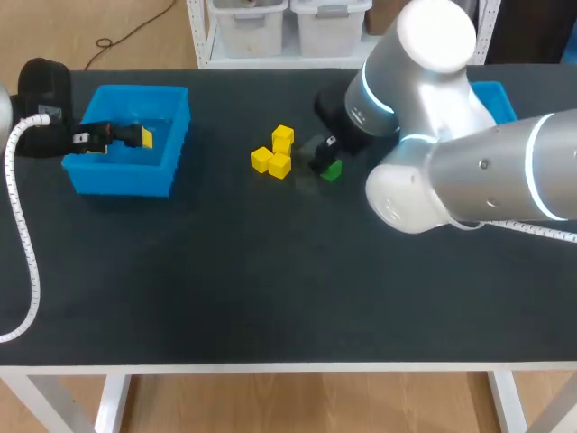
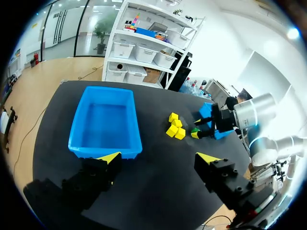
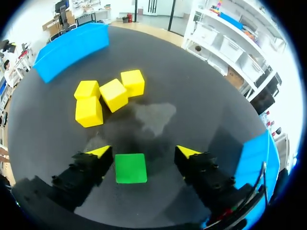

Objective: Put the green cubes in the right bin and the yellow cubes in the left bin.

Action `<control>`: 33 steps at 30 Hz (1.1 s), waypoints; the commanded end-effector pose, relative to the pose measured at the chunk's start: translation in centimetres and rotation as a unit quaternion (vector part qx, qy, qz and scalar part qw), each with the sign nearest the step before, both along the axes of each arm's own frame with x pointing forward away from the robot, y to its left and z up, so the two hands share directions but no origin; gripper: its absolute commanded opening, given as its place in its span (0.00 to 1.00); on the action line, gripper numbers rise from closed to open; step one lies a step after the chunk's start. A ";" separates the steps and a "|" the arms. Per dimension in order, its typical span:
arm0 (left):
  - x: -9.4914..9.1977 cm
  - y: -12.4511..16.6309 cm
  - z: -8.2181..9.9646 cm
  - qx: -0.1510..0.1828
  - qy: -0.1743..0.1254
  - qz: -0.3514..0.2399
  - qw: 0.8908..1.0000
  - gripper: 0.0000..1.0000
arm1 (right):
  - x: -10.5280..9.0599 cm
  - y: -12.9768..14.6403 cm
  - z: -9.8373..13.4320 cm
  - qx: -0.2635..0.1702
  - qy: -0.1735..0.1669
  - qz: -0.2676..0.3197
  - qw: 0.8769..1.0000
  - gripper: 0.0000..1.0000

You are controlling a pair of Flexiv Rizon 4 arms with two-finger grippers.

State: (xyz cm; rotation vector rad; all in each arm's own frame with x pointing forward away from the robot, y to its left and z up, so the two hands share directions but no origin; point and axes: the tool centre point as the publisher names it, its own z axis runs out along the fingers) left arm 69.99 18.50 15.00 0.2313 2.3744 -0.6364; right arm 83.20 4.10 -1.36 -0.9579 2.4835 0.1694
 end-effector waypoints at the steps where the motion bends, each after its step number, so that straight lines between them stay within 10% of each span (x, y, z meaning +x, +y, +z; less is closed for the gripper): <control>1: 0.0 0.0 0.0 0.000 0.000 0.000 1.000 1.00 | 0.2 0.1 0.0 -0.002 0.003 0.001 1.000 0.00; 11: 0.0 0.0 0.0 0.000 0.000 0.000 1.000 1.00 | 0.0 -0.3 0.6 -0.007 -0.002 0.000 1.000 0.00; 18: 0.0 0.0 0.0 0.000 0.000 0.000 1.000 1.00 | 0.9 -2.2 5.4 0.007 -0.052 -0.029 0.998 0.00; 33: 0.0 0.0 0.0 0.000 0.000 0.000 1.000 1.00 | 2.3 -17.2 13.4 0.006 -0.124 -0.203 0.971 0.00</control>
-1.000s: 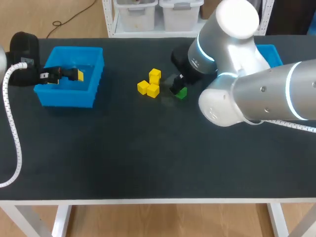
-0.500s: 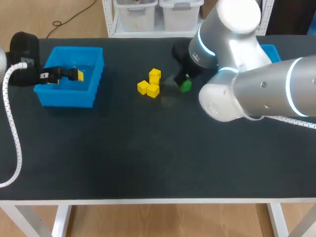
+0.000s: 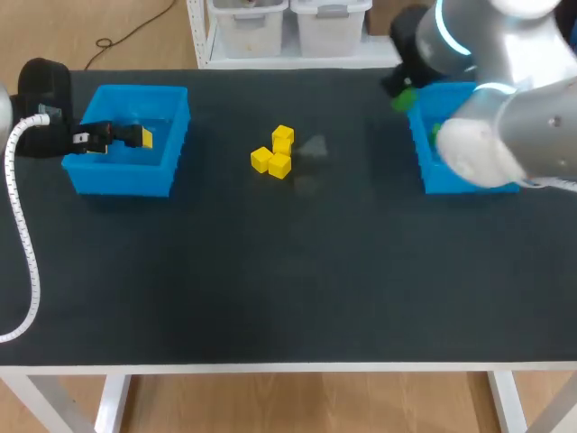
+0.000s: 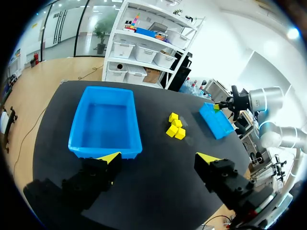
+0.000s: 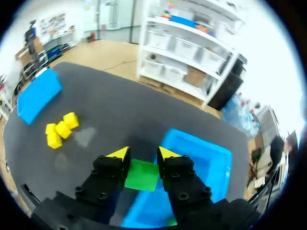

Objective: Put the green cubes in the right bin and the yellow cubes in the left bin.

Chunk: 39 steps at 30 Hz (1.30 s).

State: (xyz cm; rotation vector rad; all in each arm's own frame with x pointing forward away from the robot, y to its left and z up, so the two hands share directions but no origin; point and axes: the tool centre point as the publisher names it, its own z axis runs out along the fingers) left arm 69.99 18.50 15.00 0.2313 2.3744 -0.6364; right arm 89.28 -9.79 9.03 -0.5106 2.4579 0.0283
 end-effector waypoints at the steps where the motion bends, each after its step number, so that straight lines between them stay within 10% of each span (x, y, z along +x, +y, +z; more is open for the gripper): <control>1: 0.0 0.0 0.0 0.000 0.000 0.000 1.000 1.00 | -3.7 -4.0 2.9 -0.018 -0.049 -0.050 0.997 0.00; 13: 0.0 0.0 0.0 0.000 0.000 0.000 1.000 1.00 | -4.4 -5.9 1.9 -0.011 -0.033 -0.072 0.997 0.00; 15: 0.0 0.0 0.0 0.000 0.000 0.000 1.000 1.00 | -4.5 -6.0 2.0 -0.010 -0.033 -0.073 0.997 0.27; 17: 0.0 0.0 0.0 0.000 0.000 0.000 1.000 1.00 | -4.5 -6.3 2.0 -0.006 -0.038 -0.077 0.996 0.89; 18: 0.0 0.0 0.0 0.000 0.000 0.000 1.000 1.00 | -4.6 -6.4 2.0 -0.007 -0.040 -0.079 0.996 1.00; 39: 0.0 0.0 0.0 0.000 0.000 0.000 1.000 1.00 | -6.5 -7.3 2.2 -0.002 -0.040 -0.089 0.995 1.00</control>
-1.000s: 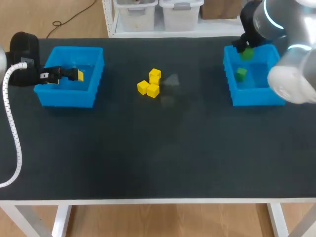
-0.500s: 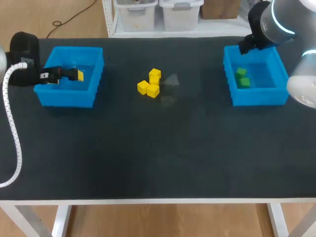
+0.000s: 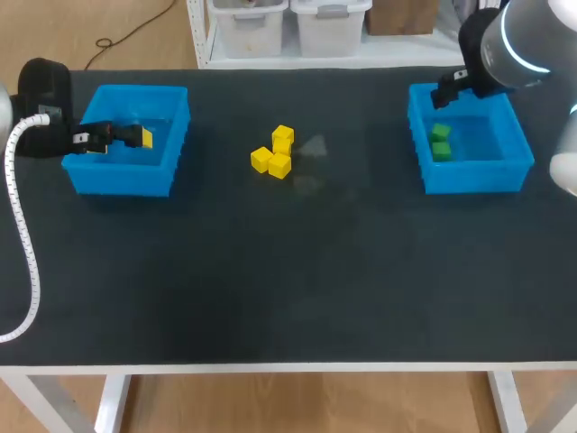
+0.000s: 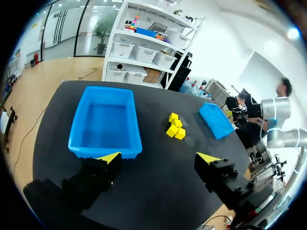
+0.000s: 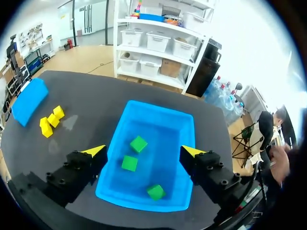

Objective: Put the green cubes in the right bin and the yellow cubes in the left bin.

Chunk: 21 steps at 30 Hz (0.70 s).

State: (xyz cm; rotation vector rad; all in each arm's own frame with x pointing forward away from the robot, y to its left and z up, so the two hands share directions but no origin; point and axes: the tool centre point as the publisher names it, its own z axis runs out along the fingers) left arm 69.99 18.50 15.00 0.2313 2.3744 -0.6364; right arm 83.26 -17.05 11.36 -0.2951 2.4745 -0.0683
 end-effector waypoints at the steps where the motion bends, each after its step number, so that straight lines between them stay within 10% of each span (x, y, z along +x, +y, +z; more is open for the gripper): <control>1: 0.0 0.0 0.0 0.000 0.000 0.000 1.000 1.00 | -0.5 0.0 -0.1 0.003 -0.030 0.000 1.000 1.00; 11: 5.3 -4.6 1.6 0.133 -0.010 -0.094 0.987 1.00 | -0.5 0.0 -0.1 0.003 -0.030 0.000 1.000 1.00; 21: 8.7 -10.9 -2.1 0.247 0.047 -0.137 0.958 1.00 | -0.5 0.0 -0.1 0.003 -0.030 0.000 1.000 1.00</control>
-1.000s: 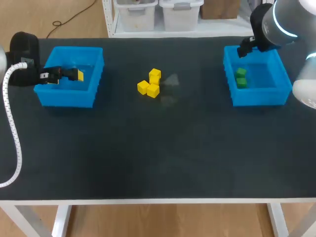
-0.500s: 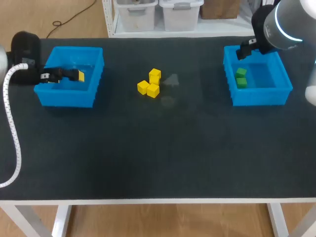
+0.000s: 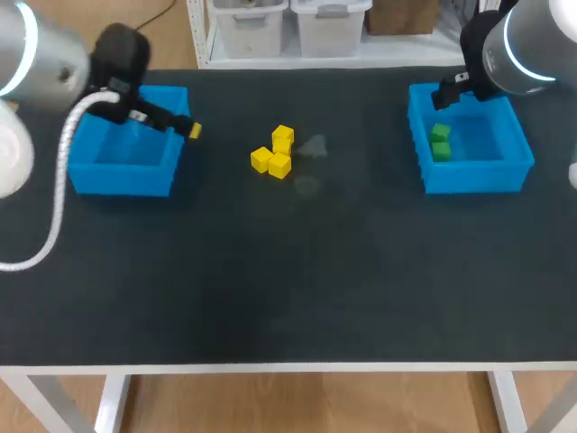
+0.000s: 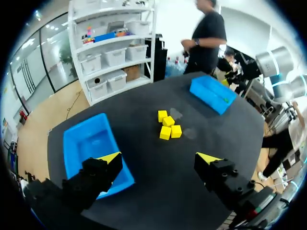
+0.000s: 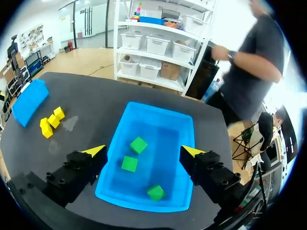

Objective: Put the green cubes in the right bin and the yellow cubes in the left bin.

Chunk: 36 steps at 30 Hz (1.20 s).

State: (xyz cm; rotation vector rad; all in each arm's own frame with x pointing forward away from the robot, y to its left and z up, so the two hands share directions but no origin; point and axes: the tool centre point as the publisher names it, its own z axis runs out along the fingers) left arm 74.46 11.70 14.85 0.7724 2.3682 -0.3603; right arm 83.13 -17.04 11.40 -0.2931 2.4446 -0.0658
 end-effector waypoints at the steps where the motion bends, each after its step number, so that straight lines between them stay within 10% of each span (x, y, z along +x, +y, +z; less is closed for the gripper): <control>1: 4.6 -4.7 -2.3 0.097 0.078 0.037 0.992 1.00 | -0.4 0.0 -0.1 0.001 -0.015 -0.001 1.000 1.00; 10: 7.8 -10.2 -4.2 0.104 0.144 0.062 0.982 1.00 | -0.4 0.0 -0.1 0.001 -0.015 -0.001 1.000 1.00; 36: 12.5 -16.1 -13.7 0.182 0.189 0.069 0.962 1.00 | -0.4 0.0 -0.1 0.001 -0.015 -0.001 1.000 1.00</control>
